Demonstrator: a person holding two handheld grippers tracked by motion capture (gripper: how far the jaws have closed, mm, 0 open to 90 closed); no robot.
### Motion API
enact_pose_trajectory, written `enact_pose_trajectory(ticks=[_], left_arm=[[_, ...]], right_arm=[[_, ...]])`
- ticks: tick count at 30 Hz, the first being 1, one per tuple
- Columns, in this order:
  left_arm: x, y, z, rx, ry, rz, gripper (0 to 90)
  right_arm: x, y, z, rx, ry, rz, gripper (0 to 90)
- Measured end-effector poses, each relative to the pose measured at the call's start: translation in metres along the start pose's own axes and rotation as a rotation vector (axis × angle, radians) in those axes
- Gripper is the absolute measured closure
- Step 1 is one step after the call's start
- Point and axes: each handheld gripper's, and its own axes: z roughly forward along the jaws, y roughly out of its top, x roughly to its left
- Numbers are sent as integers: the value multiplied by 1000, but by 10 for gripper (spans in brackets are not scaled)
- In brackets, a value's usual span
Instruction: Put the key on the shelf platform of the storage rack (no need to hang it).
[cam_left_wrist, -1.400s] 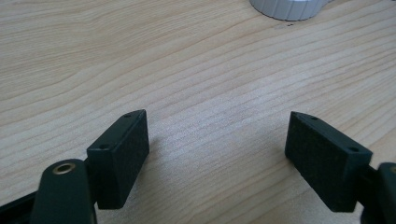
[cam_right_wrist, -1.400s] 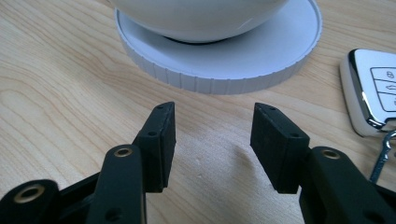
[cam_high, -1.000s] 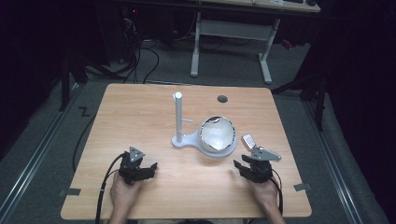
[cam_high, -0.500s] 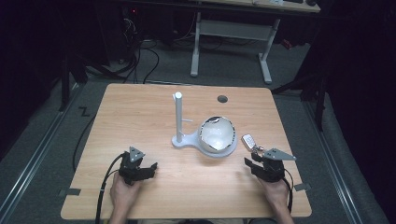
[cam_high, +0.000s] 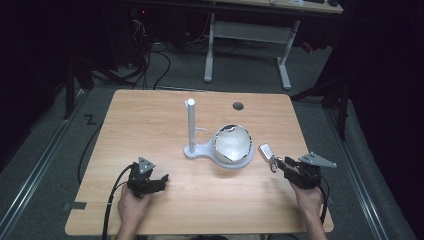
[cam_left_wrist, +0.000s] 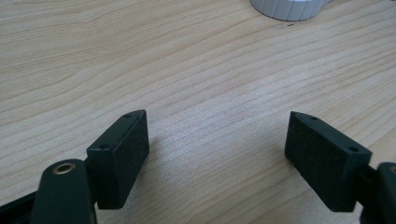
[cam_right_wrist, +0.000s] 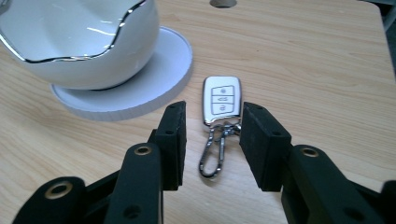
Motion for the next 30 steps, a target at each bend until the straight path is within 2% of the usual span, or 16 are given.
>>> enact_pose_trajectory(ticks=[4,9,15,22,30], left_arm=[[0,0,0,-1,1,0,222],[0,0,0,0,0,-1,223],[0,0,0,0,0,-1,224],[0,0,0,0,0,-1,224],[0,0,0,0,0,-1,224]], right_arm=[[-6,0,2,18,-4,6,619],[-20,2,9,39,-12,27,619],[-30,9,18,61,3,31,618],[-35,13,33,96,12,26,619],[-37,9,44,132,16,34,617]])
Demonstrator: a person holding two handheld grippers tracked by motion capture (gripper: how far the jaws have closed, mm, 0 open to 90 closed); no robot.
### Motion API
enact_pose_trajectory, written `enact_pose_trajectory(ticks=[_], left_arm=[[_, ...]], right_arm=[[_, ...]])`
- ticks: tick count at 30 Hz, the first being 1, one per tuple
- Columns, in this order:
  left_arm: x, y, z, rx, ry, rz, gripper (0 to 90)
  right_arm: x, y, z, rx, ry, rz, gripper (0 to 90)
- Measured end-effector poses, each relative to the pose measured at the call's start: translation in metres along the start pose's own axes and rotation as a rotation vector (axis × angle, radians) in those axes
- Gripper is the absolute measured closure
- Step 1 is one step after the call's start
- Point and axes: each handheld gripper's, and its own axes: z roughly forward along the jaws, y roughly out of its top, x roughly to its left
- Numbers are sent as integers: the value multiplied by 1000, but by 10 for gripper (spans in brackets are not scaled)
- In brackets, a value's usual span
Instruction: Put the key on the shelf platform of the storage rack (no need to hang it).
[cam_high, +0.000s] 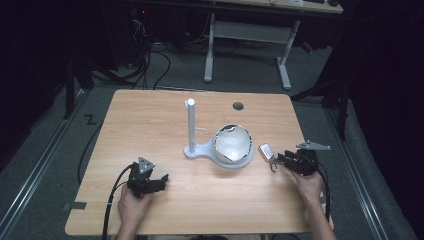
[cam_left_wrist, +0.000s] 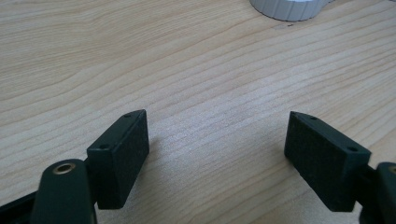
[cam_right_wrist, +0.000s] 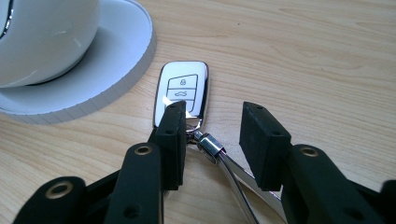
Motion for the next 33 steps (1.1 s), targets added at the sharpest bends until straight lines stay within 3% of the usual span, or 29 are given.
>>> enact_pose_trajectory(ticks=[16,24,27,33], left_arm=[[0,0,0,0,0,-1,224],[0,0,0,0,0,0,224],[0,0,0,0,0,0,224],[0,0,0,0,0,0,224]], right_arm=[[0,-5,17,82,2,-15,630],[1,-6,22,110,18,-19,708],[4,-8,24,113,20,-38,792],[5,-9,24,104,21,-42,819]])
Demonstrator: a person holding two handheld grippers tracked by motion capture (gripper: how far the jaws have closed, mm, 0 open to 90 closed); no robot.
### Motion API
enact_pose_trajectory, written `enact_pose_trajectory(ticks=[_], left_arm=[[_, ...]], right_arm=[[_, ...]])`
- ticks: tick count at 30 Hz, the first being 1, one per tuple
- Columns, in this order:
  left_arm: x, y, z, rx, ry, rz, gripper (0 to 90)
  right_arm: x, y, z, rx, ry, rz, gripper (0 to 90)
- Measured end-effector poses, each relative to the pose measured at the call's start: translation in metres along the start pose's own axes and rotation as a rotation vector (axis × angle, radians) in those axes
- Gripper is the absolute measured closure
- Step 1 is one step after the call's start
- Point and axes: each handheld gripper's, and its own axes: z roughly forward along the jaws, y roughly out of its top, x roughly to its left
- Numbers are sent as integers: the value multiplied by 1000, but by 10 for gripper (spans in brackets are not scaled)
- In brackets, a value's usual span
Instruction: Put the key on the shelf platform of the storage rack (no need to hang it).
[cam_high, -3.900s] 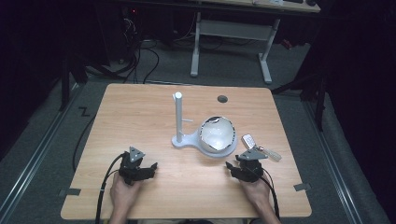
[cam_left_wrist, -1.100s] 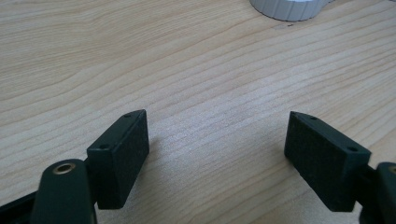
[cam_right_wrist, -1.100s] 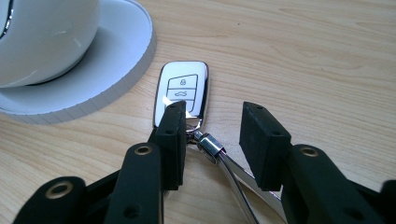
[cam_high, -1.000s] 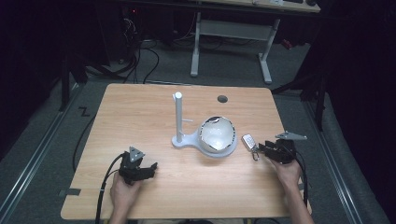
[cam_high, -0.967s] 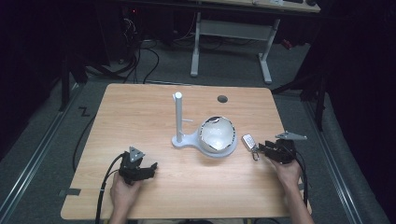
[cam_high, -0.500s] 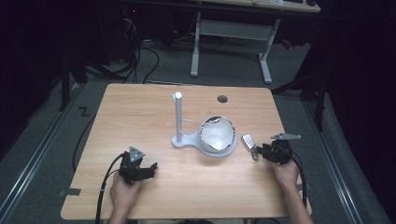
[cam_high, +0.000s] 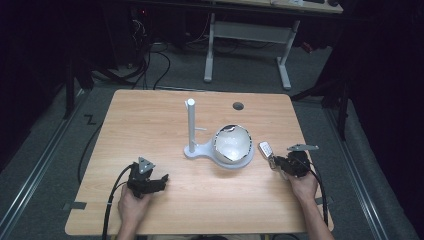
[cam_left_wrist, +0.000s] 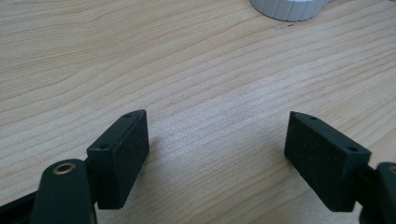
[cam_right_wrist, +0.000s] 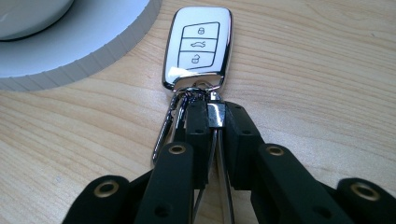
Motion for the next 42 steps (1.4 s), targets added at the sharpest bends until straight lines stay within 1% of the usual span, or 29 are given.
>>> enact_pose_trajectory(ticks=[3,6,11,14,15,16,19,22,24,26,28,30,35,38,42], left_arm=[[0,0,0,0,0,0,224],[0,0,0,0,0,0,224],[0,0,0,0,0,0,224],[0,0,0,0,0,0,224],[0,0,0,0,0,0,224],[0,0,0,0,0,0,224],[0,0,0,0,0,0,224],[0,0,0,0,0,0,224],[0,0,0,0,0,0,224],[0,0,0,0,0,1,224],[0,0,0,0,0,0,224],[0,0,0,0,0,0,224],[0,0,0,0,0,0,224],[0,0,0,0,0,0,224],[0,0,0,0,0,0,224]], right_arm=[[0,0,-2,-15,-1,-4,820],[-2,0,-6,-33,5,15,821],[-2,1,-11,-54,5,21,821],[-2,2,-17,-91,14,27,821],[-2,2,-17,-91,14,27,821],[-2,3,-20,-111,22,38,821],[-5,4,-25,-137,33,53,821],[-7,4,-31,-158,36,72,821],[-8,5,-33,-168,38,71,821],[-9,6,-38,-185,39,74,821],[-10,6,-40,-193,40,67,821],[-10,7,-46,-211,51,83,821],[-9,6,-53,-234,57,95,821],[-10,6,-57,-245,54,90,821],[-10,5,-61,-246,47,81,822]])
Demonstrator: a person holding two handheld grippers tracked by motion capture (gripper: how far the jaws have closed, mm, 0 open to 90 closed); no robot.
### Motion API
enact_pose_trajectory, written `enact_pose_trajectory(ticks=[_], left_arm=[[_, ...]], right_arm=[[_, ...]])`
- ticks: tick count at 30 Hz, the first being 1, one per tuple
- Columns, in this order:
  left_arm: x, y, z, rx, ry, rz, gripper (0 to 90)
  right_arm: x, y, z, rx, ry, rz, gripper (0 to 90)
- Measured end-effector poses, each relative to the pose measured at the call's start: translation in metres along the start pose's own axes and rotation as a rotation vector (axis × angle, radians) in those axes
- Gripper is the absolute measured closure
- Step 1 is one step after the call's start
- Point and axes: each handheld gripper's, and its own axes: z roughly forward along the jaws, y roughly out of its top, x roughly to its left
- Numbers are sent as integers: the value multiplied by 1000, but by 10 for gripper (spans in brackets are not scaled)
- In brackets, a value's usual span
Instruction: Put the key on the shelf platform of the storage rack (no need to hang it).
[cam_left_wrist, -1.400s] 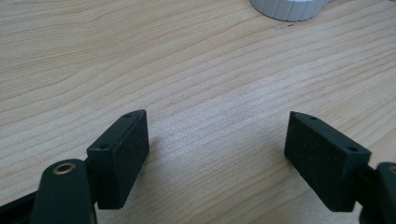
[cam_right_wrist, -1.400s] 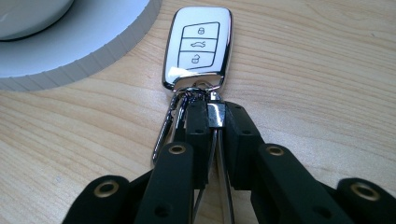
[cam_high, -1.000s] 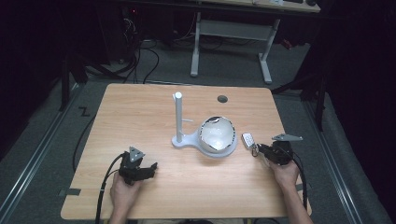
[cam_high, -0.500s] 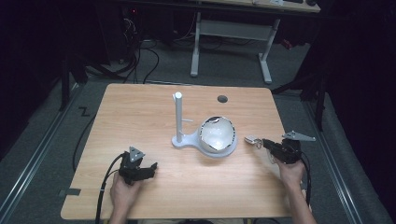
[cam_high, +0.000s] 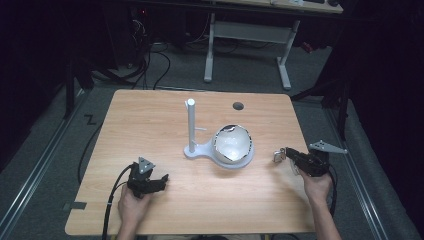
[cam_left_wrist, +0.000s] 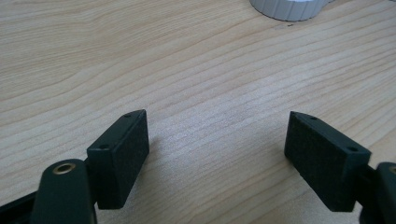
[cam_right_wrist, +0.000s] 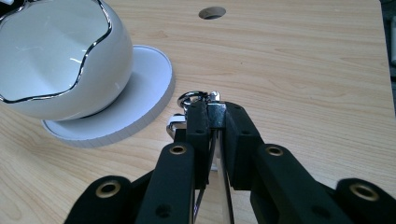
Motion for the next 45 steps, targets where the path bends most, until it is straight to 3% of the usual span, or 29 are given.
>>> enact_pose_trajectory(ticks=[10,23,45], left_arm=[[0,0,0,0,0,1,222],[0,0,0,0,0,0,222],[0,0,0,0,0,0,223]], right_arm=[[2,0,-8,-19,7,11,821],[11,0,-18,-14,21,-20,821],[28,1,-33,-35,80,-25,821]])
